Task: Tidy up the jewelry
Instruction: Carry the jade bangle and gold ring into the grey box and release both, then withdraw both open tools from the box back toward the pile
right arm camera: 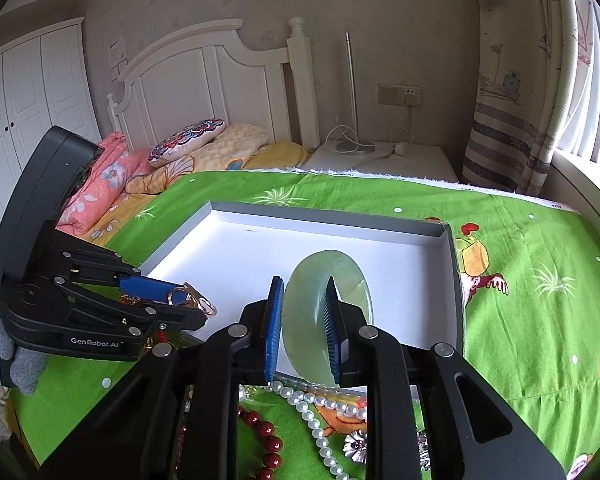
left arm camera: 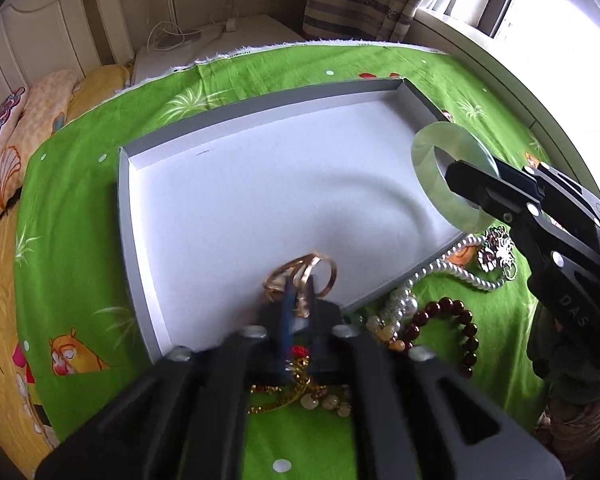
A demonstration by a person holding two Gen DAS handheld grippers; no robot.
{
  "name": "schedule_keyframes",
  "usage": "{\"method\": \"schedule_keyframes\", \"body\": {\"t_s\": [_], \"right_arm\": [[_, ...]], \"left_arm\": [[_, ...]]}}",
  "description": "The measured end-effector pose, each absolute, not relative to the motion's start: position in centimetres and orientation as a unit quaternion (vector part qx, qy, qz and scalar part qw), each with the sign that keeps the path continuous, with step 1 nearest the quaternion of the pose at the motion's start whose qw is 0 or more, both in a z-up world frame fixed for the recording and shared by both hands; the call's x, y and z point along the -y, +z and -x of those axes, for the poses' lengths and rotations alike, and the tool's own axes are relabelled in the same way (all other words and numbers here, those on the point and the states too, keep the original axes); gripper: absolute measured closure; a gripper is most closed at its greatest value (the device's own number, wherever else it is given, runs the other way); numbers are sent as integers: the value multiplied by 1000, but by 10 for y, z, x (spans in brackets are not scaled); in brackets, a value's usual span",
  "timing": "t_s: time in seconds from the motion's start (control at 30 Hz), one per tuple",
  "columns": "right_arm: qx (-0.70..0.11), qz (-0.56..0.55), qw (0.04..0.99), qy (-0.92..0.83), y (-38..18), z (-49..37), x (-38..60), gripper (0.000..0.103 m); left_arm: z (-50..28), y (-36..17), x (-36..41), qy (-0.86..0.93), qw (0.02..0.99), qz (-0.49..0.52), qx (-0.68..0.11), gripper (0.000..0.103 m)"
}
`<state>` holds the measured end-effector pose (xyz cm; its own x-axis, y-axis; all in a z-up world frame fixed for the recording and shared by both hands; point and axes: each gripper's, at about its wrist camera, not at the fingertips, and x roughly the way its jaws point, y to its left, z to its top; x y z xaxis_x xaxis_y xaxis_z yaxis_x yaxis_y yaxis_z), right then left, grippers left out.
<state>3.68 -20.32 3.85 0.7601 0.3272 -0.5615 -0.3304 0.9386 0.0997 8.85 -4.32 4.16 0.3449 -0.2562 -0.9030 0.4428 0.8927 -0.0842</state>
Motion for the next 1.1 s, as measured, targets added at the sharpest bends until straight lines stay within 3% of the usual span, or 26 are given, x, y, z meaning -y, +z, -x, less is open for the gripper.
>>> {"method": "schedule_keyframes", "body": {"t_s": [0.27,0.5,0.57,0.6,0.63,0.77,0.83,1.0,1.1], "right_arm": [[-317,-2,931,178,35,-49,200,83],[-349,7,922,168,35,-84,187,83],[-350,9,920,174,38,-91,183,74],[-345,10,922,173,41,-91,182,67],[-338,11,926,170,46,-89,184,51],[-300,8,939,169,62,-67,195,47],[-285,0,943,171,70,-50,204,46],[-224,-16,959,174,84,12,224,25],[-187,-17,966,179,88,49,230,17]], "left_arm": [[-107,70,38,-199,848,-37,-490,101],[-149,60,46,-171,856,0,-488,100],[-156,57,43,-159,862,18,-481,88],[-156,56,40,-159,862,29,-481,62],[-154,57,36,-157,867,39,-471,41],[-137,67,16,-139,886,48,-439,35],[-123,75,0,-132,896,66,-418,23],[-62,101,-45,-114,927,110,-342,5],[-23,107,-64,-94,940,111,-309,2]]}}
